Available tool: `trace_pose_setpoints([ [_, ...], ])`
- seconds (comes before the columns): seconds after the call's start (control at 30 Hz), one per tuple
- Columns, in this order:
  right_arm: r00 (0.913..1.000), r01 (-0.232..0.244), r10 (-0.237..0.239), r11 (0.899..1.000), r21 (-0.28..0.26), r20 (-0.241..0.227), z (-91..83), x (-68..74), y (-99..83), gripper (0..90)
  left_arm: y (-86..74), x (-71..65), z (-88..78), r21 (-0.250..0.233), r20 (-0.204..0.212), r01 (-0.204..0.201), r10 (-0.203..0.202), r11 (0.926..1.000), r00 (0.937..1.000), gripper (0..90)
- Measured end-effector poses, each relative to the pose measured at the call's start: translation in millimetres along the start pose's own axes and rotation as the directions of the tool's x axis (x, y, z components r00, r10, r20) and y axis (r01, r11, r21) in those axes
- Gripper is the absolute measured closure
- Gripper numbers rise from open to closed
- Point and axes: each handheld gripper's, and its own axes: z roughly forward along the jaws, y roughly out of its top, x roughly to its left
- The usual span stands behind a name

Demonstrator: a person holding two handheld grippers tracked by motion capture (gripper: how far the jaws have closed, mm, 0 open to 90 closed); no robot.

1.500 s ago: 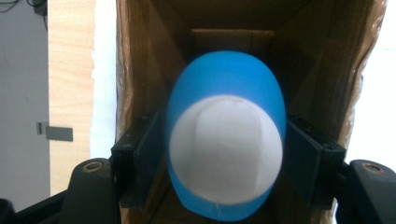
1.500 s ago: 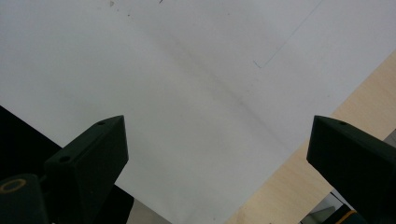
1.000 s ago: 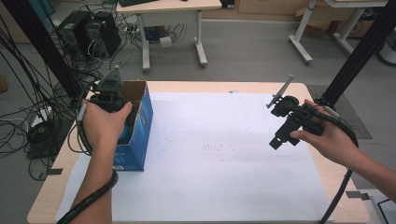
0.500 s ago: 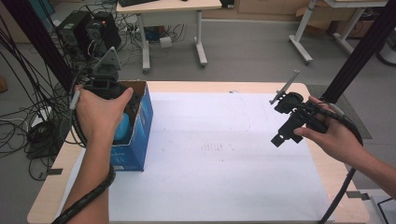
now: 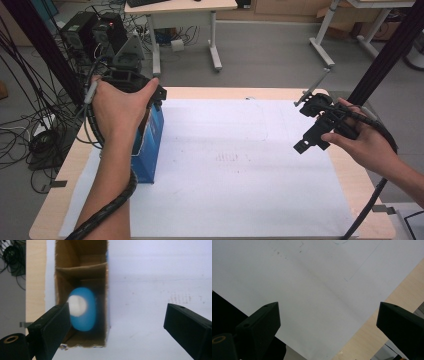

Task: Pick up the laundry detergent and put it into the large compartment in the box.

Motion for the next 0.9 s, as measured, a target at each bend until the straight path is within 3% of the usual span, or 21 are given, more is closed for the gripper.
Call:
trace_pose_setpoints([
  [0.23, 0.9999, -0.013, 0.013, 1.000, 0.000, -0.006, -0.9, -5.7, -1.4, 5.2, 9.2, -24.0, 0.2, -0.005, 0.020, -0.040, 0.040, 0.9992, 0.9990, 7.4],
  [0.4, 0.9999, -0.013, 0.013, 1.000, 0.000, -0.009, 0.4, -8.6, -1.6, 5.2, 18.0, -39.9, 5.9, 0.019, 0.026, -0.090, 0.089, 0.9958, 0.9957, 7.3],
  [0.9, 0.9997, -0.020, 0.020, 1.000, 0.008, -0.014, 3.4, -12.5, -2.6, 5.2, 21.0, -49.2, 10.9, 0.035, 0.021, -0.108, 0.107, 0.9935, 0.9940, 7.3],
])
